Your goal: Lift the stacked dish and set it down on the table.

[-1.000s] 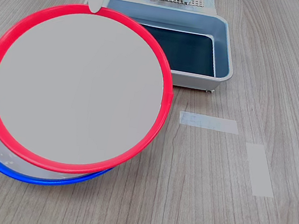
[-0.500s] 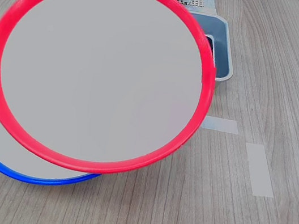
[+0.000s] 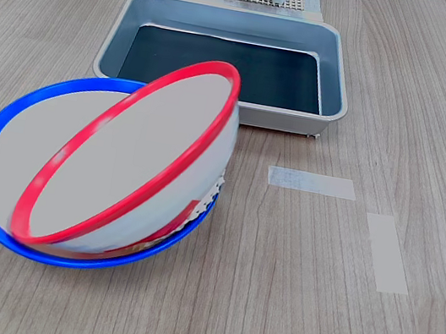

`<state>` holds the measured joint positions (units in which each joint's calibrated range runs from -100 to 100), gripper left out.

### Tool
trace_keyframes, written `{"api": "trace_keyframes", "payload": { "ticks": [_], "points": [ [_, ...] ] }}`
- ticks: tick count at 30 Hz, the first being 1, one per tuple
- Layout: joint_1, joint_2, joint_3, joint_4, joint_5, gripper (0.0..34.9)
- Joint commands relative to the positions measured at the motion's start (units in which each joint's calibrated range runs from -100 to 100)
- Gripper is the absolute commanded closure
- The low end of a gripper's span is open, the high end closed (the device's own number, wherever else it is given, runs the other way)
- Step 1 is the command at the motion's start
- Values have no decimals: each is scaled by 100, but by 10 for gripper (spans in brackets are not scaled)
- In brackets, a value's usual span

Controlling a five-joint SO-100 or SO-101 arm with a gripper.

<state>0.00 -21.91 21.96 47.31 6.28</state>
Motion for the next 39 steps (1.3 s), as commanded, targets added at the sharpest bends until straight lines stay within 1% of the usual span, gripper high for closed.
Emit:
{"api": "trace_keyframes", "payload": {
  "ticks": [1,3,5,8,9,13,14,17,21,23,26,29,33,35,39],
  "points": [
    [99,29,84,168,230,346],
    [259,89,266,251,337,289],
    [409,182,385,399,435,259],
    [569,362,449,531,449,191],
    [607,430,421,531,420,176],
    [692,711,203,672,161,148],
    [682,822,84,804,59,147],
    [673,1061,-198,911,-220,150],
    [664,1462,-562,919,-957,162],
    [654,1590,-662,804,-1407,181],
    [532,1641,-589,341,-1846,180],
    [372,1769,-526,119,-2022,170],
    [296,1999,-398,-96,-2183,163],
    [259,2050,-407,119,-2198,154],
    [381,1803,-680,944,-2164,149]
  ]
}}
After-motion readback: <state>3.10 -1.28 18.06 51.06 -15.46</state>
